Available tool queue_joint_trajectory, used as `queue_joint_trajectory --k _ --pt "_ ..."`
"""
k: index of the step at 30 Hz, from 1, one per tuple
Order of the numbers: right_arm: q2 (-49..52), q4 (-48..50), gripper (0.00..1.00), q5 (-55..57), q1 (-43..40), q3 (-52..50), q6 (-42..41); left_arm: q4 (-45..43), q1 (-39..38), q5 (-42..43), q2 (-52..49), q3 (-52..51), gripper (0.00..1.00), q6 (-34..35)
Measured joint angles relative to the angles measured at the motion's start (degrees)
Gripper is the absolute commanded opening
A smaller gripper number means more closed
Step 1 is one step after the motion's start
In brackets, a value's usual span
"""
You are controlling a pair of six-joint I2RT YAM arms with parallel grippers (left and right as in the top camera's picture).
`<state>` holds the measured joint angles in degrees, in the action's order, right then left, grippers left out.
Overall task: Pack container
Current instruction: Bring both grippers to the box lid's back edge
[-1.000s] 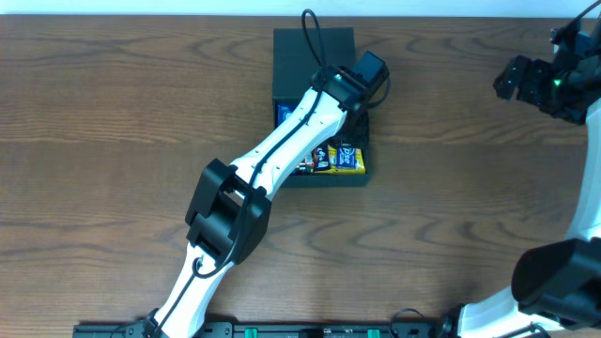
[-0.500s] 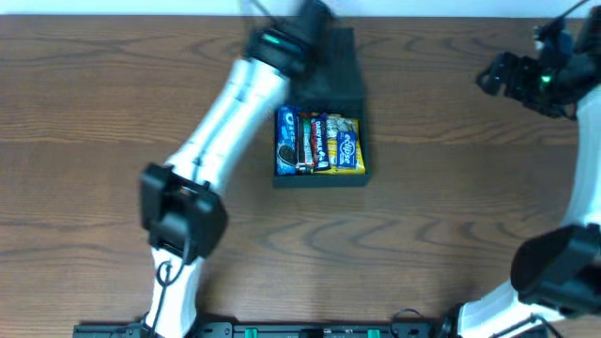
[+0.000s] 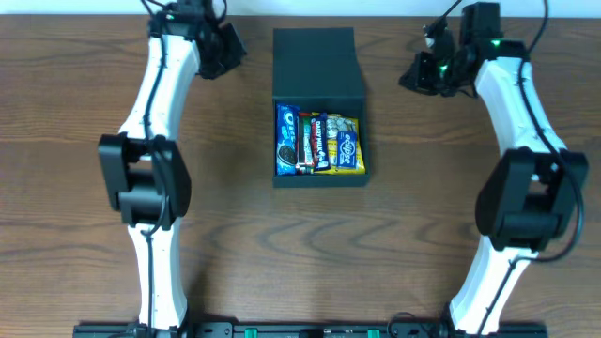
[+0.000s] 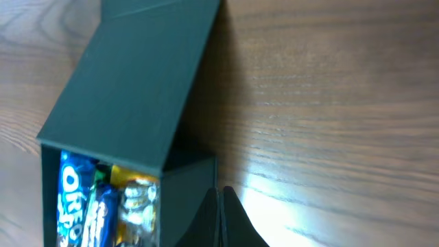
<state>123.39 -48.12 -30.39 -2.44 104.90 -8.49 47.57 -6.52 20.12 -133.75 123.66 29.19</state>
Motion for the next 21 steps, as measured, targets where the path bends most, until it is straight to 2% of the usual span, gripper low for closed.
queue_joint_trajectory --k 5,9,13,21 --pt "6.5 2.3 0.01 -2.9 0.1 0.9 -5.4 -4.0 -0.6 5.0 -7.0 0.0 0.05 4.2" --pt "13.9 -1.0 0.01 -4.8 1.3 7.7 -8.1 -4.1 -0.7 10.1 -12.0 0.0 0.05 7.1" --pt "18.3 -4.5 0.01 -5.7 3.1 13.3 -9.2 -3.2 -0.7 13.4 -12.9 0.0 0.05 7.8" --pt "20.0 -4.0 0.01 -8.1 4.7 14.1 -9.3 -3.3 -1.5 14.4 -13.0 0.0 0.05 8.2"
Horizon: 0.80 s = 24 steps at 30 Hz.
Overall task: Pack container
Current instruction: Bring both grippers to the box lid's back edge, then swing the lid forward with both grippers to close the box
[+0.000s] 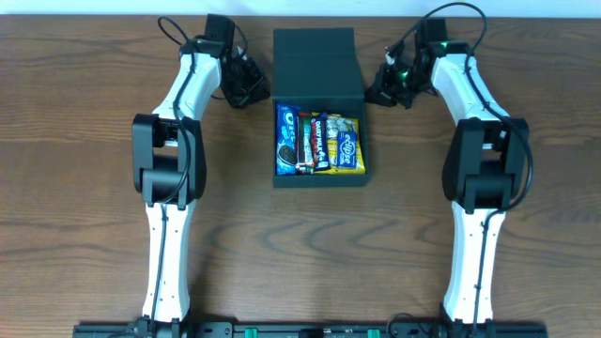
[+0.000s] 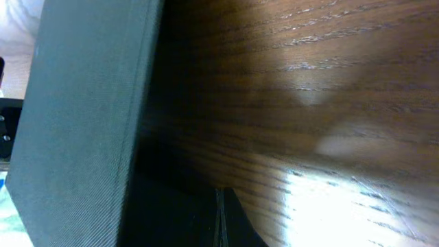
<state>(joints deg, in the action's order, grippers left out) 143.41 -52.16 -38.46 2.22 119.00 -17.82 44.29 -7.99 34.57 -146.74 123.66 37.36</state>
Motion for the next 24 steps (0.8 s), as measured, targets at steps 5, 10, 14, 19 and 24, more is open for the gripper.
queue_joint_trajectory --k 5,10,14,19,24 --pt "0.4 2.9 0.01 -3.3 0.0 0.0 0.0 -1.1 -1.2 0.8 0.0 0.0 0.05 0.0" --pt "0.5 4.5 0.01 -6.1 0.0 0.0 0.0 -1.7 -1.6 1.6 0.0 0.0 0.05 -0.1" --pt "0.5 5.8 0.01 -8.6 0.0 0.0 0.7 -3.7 -1.2 3.2 0.0 0.0 0.05 -0.7" --pt "0.5 5.9 0.01 -11.6 0.0 0.0 3.1 -3.8 -0.6 5.0 0.0 0.2 0.05 -2.2" --pt "0.5 5.4 0.02 -13.1 0.0 1.4 5.5 -0.7 0.0 5.6 -0.3 4.9 0.05 -6.0"
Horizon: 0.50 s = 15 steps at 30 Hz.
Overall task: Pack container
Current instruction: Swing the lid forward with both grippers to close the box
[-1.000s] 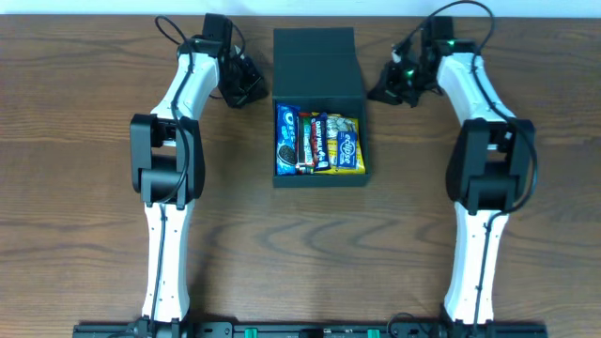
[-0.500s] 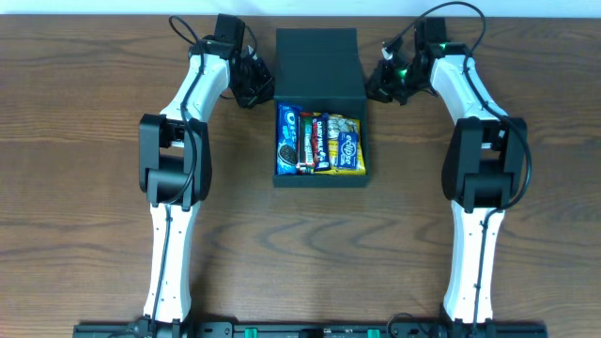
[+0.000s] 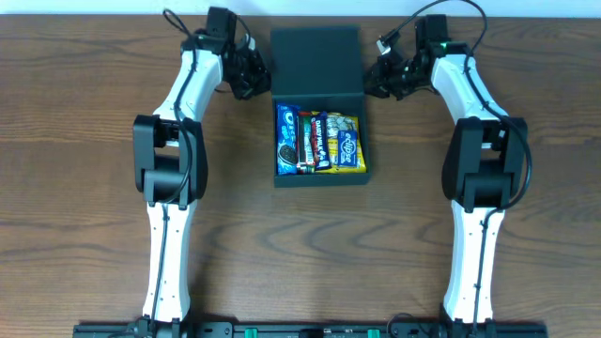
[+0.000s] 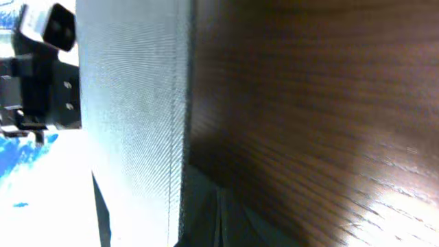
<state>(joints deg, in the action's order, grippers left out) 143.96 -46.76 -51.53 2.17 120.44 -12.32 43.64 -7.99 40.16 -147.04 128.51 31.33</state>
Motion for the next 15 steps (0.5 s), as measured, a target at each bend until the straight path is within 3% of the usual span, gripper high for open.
queue_joint_trajectory --k 8,15 --pt "-1.6 -1.1 0.01 -0.2 0.0 4.6 4.5 6.3 0.7 0.2 0.0 13.0 0.06 -7.2" --pt "-10.6 -5.0 0.01 -0.5 0.0 5.3 9.5 15.8 0.3 1.9 0.0 23.3 0.06 -14.8"
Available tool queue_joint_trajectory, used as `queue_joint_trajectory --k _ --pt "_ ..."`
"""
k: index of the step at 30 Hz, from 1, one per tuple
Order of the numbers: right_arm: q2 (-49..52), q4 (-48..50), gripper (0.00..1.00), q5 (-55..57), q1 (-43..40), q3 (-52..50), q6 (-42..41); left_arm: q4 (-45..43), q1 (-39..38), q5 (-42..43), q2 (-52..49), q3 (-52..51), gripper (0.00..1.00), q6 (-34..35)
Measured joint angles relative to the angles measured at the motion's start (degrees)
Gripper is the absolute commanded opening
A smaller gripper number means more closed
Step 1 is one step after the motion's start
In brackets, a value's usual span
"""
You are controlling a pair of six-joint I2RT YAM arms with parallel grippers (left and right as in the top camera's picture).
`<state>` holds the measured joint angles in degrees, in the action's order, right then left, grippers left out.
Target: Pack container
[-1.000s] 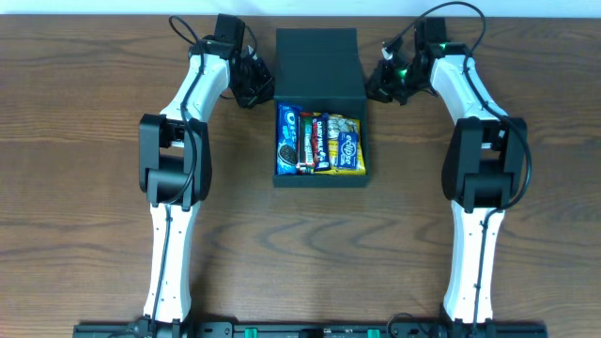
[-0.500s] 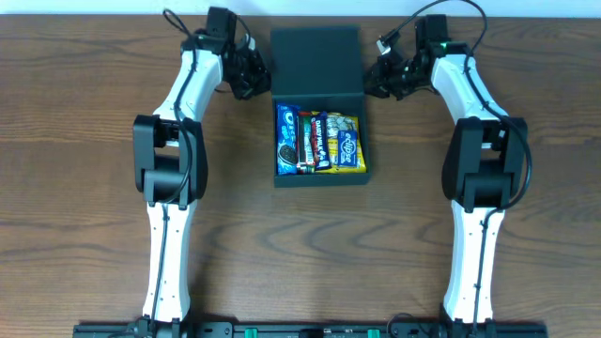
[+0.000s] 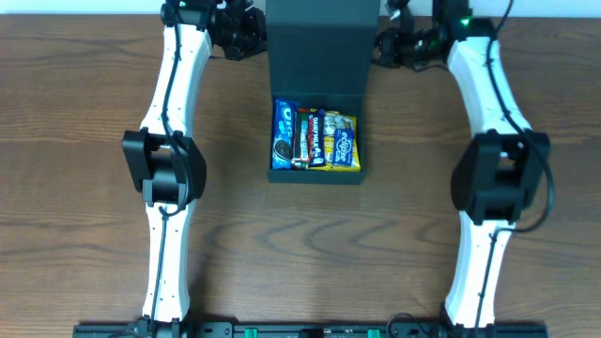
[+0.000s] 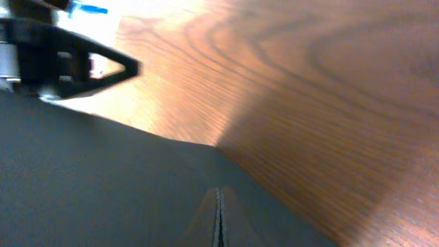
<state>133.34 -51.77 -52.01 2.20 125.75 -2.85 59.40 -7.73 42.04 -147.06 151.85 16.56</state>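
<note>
The black box (image 3: 278, 176) holds several snack packs, among them a blue Oreo pack (image 3: 285, 134) and a yellow pack (image 3: 346, 144). Its hinged black lid (image 3: 316, 47) stands raised at the far side, reaching the top of the overhead view. My left gripper (image 3: 255, 34) is at the lid's left edge; whether it is open is hidden. My right gripper (image 3: 382, 43) is at the lid's right edge. In the right wrist view that gripper (image 4: 218, 192) is shut, its fingers resting against the dark lid surface (image 4: 103, 185). The left gripper (image 4: 65, 65) shows across the lid.
Brown wooden table (image 3: 84, 188) lies all around the box. The table's far edge (image 3: 94, 11) runs just behind both grippers and the lid. Both arms stretch from the near edge along the box's left and right sides.
Both grippers have moved farther back and higher at the lid's sides. The lid now stands raised, reaching the top of the overhead view. The box base sits slightly farther back and left.
Both grippers first stood apart from the box near the far corners, the right one shut. Then they were beside the lid's left and right sides, then against its edges. Now the lid is lifted between them, snacks still exposed in the base.
</note>
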Motion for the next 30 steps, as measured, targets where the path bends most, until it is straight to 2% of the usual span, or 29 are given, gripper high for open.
queue_joint_trajectory --k 6,15,21,30 --pt "-7.8 -7.1 0.01 0.3 0.0 1.1 6.6 13.7 -0.3 0.3 0.0 9.4 0.05 -9.7" --pt "-9.2 -21.4 0.01 4.9 0.3 1.2 16.0 29.6 -0.3 0.7 0.0 17.3 0.06 -24.2" --pt "-9.2 -23.9 0.01 12.5 1.6 1.2 17.0 31.4 -0.3 -0.4 0.0 17.4 0.06 -28.3" --pt "-12.1 -25.7 0.01 23.5 1.7 1.2 15.9 32.8 -0.1 -5.7 1.1 17.4 0.06 -28.7"
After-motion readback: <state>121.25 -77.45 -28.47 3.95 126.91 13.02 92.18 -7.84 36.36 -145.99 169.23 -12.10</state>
